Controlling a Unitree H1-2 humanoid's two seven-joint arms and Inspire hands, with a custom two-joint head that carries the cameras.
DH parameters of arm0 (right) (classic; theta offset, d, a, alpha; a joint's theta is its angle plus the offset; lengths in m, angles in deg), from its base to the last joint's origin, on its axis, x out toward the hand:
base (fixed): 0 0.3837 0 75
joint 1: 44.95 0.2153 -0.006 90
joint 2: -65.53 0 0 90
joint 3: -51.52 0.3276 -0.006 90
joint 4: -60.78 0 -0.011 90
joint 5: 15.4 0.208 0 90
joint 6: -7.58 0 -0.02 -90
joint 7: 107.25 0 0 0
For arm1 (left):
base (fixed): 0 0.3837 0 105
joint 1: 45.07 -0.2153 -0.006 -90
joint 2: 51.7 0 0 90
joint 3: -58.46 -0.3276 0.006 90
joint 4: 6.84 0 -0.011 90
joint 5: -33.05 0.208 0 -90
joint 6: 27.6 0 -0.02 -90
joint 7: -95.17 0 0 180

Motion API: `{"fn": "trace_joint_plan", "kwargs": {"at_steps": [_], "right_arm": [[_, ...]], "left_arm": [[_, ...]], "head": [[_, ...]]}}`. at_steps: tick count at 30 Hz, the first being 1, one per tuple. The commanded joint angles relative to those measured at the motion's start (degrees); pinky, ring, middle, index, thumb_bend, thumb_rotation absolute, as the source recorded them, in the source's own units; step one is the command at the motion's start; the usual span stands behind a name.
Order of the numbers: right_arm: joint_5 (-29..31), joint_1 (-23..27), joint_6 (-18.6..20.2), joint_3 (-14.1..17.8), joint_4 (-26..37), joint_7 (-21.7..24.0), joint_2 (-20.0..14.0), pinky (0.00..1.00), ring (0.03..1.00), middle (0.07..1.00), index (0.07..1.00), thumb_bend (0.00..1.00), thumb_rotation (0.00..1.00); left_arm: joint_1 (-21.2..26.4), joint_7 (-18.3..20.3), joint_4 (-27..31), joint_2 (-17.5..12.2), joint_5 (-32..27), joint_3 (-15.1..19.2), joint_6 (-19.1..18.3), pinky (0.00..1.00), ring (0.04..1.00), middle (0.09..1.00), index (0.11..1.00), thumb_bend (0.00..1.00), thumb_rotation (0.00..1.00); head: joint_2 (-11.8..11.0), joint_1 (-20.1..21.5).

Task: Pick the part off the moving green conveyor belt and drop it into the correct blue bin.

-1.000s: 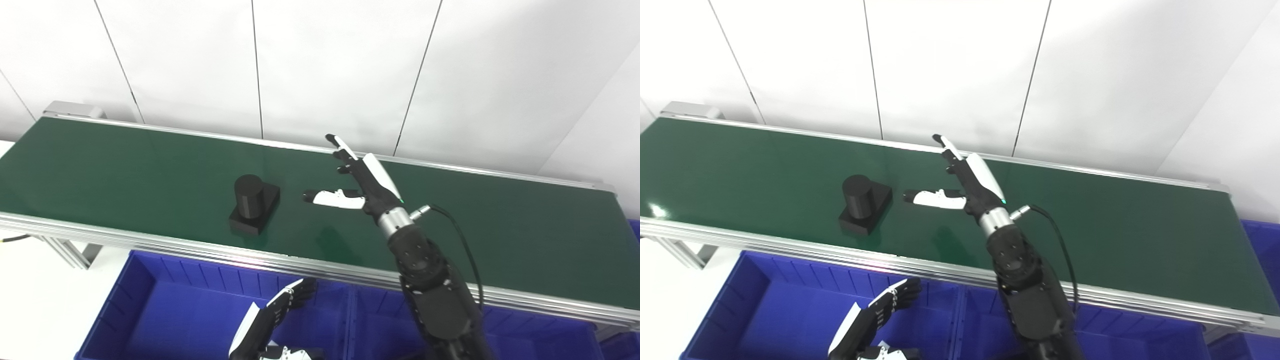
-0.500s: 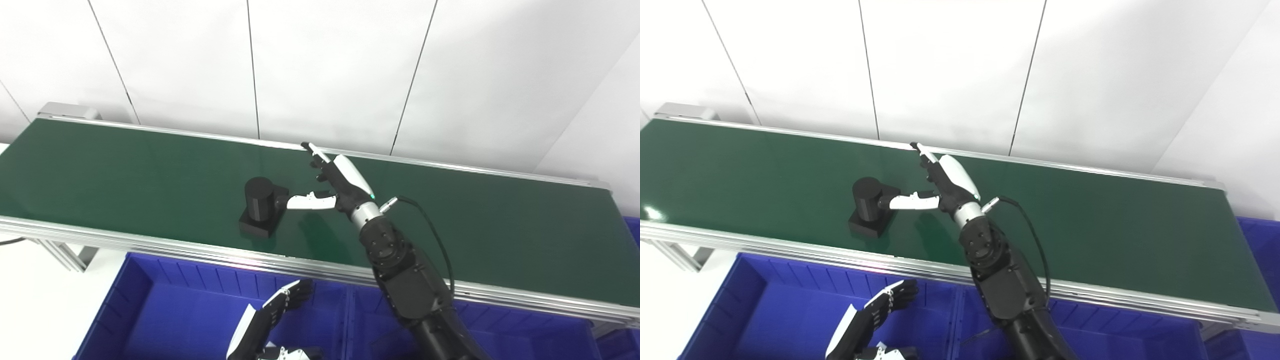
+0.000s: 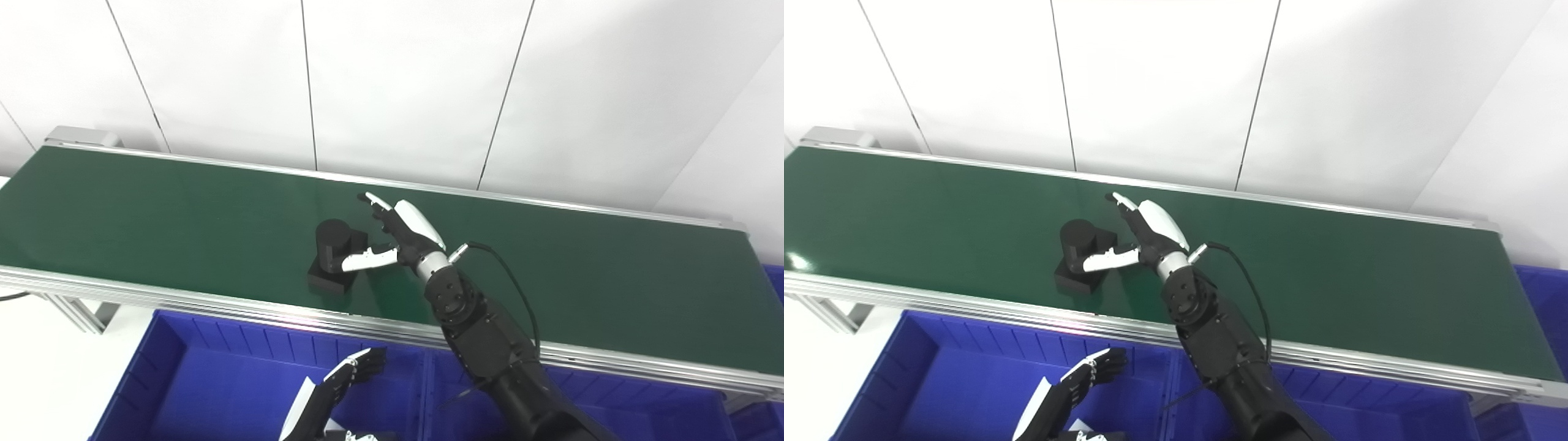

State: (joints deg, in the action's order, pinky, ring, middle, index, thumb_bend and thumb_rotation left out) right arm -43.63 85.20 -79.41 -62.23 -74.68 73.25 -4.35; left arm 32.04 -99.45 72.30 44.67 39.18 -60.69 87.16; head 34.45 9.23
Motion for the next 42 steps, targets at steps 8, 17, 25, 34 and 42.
{"fn": "trace_joint_plan", "kwargs": {"at_steps": [8, 17, 25, 34, 42], "right_arm": [[-1.24, 4.41, -6.74, -1.99, -5.14, -4.48, 2.61, 0.91, 0.920, 0.952, 0.934, 1.00, 0.36], [-0.22, 3.75, -13.88, -1.89, -10.26, -8.86, 4.59, 0.86, 0.889, 0.870, 0.782, 0.90, 0.13], [2.63, 1.85, -16.97, 1.81, -12.66, -13.92, 6.64, 0.79, 0.791, 0.697, 0.489, 0.52, 0.12], [3.42, 0.68, -19.86, 4.29, -13.71, -21.10, 7.23, 0.23, 0.298, 0.419, 0.503, 0.52, 0.00], [4.00, -2.69, -20.29, 5.52, -7.84, -24.35, 5.99, 0.33, 0.399, 0.486, 0.507, 0.51, 0.00]], "left_arm": [[0.35, -1.57, 2.45, -0.59, 0.34, -0.73, 2.17, 0.80, 0.802, 0.815, 0.816, 0.88, 0.46], [0.20, -1.13, 2.79, -0.80, -0.63, -0.33, 2.17, 0.79, 0.794, 0.809, 0.810, 0.88, 0.44], [0.49, -0.44, 2.70, -0.74, -1.59, 0.55, 2.17, 0.78, 0.783, 0.801, 0.806, 0.87, 0.42], [0.35, 1.44, 2.36, -0.31, -2.80, 2.43, 2.17, 0.78, 0.794, 0.803, 0.804, 0.89, 0.43], [0.52, 4.33, 2.00, 0.00, -3.85, 4.41, 2.17, 0.77, 0.791, 0.801, 0.807, 0.88, 0.43]], "head": [[0.58, -0.23], [1.13, 0.02], [1.27, 0.26], [1.21, 0.54], [1.56, 1.20]]}}
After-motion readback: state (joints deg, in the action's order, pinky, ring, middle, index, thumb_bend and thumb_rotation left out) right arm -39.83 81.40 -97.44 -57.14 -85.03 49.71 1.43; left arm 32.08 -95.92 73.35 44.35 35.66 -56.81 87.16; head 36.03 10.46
